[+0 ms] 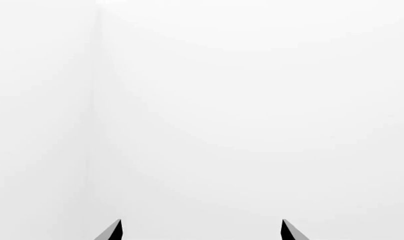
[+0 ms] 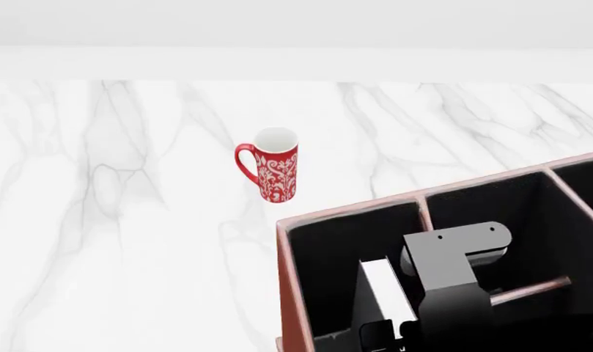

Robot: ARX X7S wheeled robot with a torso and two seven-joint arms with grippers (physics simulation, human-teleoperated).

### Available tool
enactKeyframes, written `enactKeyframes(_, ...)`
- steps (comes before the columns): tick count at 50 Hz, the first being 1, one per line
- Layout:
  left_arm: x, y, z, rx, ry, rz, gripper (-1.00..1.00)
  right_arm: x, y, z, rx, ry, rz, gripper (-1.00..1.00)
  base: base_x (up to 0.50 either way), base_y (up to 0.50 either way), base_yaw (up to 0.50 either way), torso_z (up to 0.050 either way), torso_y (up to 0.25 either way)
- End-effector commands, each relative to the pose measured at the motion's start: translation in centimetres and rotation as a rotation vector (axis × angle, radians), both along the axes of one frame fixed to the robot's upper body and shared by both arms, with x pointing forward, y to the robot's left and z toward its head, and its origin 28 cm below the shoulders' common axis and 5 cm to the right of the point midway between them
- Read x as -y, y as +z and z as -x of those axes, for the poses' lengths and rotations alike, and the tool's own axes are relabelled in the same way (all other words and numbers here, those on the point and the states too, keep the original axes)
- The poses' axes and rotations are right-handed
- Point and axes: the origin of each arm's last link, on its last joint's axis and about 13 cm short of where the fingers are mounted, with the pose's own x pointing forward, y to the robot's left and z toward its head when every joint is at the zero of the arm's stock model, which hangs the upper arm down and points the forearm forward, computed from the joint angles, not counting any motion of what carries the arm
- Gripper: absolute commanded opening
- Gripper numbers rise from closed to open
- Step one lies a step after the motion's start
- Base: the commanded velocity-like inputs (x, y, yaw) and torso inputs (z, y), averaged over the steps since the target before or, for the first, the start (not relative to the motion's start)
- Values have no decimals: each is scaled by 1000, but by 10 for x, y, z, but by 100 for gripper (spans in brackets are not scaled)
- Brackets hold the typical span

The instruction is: Pick up the book and place it in the left compartment of the caddy.

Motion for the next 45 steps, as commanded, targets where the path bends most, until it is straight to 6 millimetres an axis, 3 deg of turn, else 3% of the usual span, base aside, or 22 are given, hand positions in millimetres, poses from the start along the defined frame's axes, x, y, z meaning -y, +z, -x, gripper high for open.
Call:
enactKeyframes(1,0,0,1,1,0,0,100,1,4,-6,55,9,4,-100,0,0,0,0,10)
enactKeyframes(45,0,0,1,5,-3,-1,100,1,-4,-8,52,2,7,-100,0,0,0,0,1)
